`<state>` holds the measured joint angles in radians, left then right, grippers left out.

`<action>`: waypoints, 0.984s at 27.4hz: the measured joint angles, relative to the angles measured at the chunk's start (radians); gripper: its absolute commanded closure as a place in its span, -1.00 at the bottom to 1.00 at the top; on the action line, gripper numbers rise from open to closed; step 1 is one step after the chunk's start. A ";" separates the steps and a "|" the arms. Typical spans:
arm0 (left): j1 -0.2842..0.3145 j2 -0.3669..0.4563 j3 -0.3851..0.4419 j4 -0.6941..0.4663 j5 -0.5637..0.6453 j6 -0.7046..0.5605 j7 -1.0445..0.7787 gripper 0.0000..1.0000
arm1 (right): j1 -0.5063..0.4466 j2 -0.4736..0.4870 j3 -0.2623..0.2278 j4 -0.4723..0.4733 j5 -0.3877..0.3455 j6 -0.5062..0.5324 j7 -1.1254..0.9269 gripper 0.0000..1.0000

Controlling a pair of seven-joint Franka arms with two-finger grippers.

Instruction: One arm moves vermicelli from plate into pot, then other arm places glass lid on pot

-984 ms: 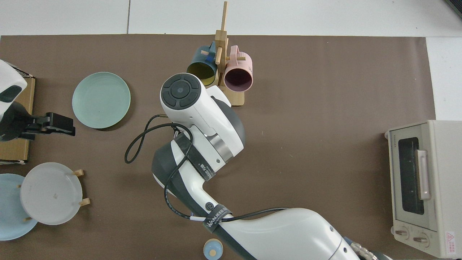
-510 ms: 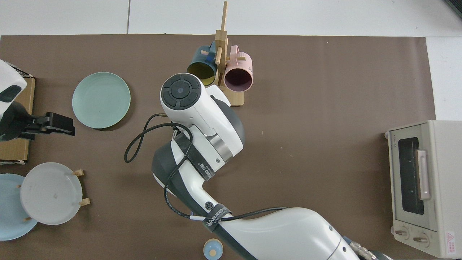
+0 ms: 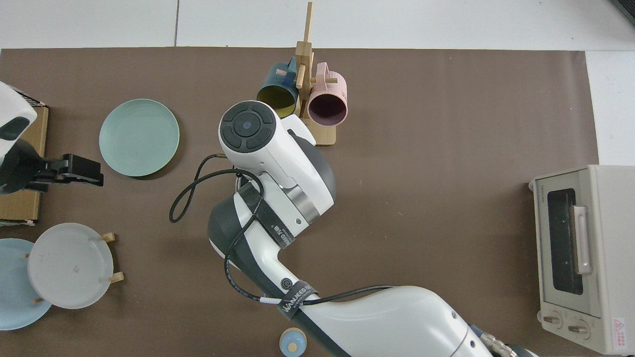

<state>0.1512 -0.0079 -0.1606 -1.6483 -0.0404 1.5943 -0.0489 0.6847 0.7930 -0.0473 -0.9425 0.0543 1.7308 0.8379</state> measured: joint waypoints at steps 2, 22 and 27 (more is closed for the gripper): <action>0.000 0.000 0.000 0.000 0.000 0.000 0.000 -1.00 | 0.000 0.000 -0.003 0.000 0.000 0.001 0.000 1.00; 0.000 0.000 0.000 0.000 0.000 0.000 0.000 -1.00 | 0.000 0.000 -0.006 0.001 0.000 0.003 0.000 -1.00; 0.000 0.000 0.000 0.000 0.000 0.000 0.000 -1.00 | 0.002 -0.012 -0.005 0.004 0.000 -0.004 0.000 -1.00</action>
<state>0.1512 -0.0079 -0.1608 -1.6478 -0.0404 1.5943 -0.0489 0.6866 0.7814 -0.0524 -0.9382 0.0542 1.7269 0.8379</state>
